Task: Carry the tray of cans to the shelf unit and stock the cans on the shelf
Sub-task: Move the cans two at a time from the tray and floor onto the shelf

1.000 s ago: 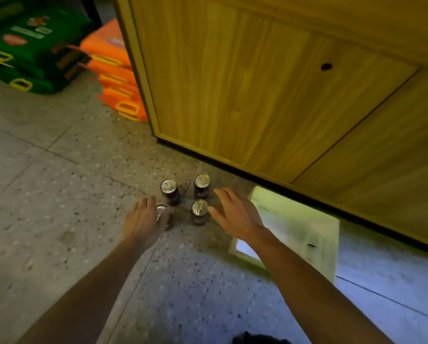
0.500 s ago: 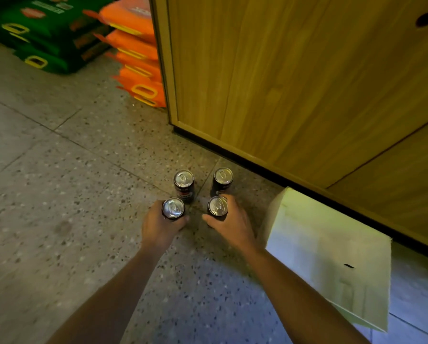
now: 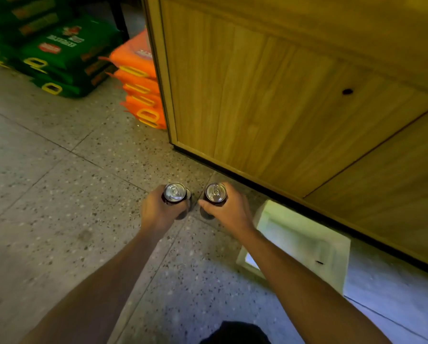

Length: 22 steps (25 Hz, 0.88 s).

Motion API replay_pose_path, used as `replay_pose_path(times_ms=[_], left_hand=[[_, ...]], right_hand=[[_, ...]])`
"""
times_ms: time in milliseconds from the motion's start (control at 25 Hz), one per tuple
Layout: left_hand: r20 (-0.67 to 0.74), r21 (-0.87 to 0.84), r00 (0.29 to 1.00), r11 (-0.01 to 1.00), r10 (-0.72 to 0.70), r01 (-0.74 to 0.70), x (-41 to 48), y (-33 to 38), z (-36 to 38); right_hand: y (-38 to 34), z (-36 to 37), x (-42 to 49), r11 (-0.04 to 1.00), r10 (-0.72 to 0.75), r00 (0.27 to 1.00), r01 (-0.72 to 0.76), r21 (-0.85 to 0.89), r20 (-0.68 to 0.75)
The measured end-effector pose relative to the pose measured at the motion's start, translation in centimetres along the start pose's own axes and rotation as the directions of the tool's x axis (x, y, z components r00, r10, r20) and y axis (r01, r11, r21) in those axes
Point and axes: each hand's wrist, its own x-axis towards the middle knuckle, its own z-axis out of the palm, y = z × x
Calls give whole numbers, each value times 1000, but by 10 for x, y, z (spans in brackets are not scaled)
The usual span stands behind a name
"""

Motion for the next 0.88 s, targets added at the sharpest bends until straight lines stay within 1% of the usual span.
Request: replay_pose_path(times_ms=[120, 240, 400, 600, 720, 800, 880], left_hand=[[20, -7, 1000, 1000, 21, -21, -15, 96, -55], [25, 12, 994, 994, 106, -107, -32, 220, -118], [36, 51, 969, 968, 245, -246, -56, 397, -205], [84, -13, 920, 924, 383, -383, -94, 585, -301], [153, -39, 890, 902, 430, -429, -109, 674, -342], [213, -33, 866, 889, 453, -457, -116, 728, -361], [255, -23, 836, 867, 486, -497, -119, 773, -369]], right_hand=[[-84, -78, -11, 999, -35, 999, 34, -23, -20], [-186, -175, -24, 996, -80, 996, 78, -42, -48], [-328, -311, -38, 992, -122, 985, 117, -51, -125], [-486, -462, -63, 982, -188, 952, 173, -81, -244], [-558, -538, -79, 972, -232, 921, 205, -119, -313], [-593, -583, -89, 975, -218, 914, 192, -108, -342], [-613, -619, -95, 980, -197, 908, 173, -96, -370]])
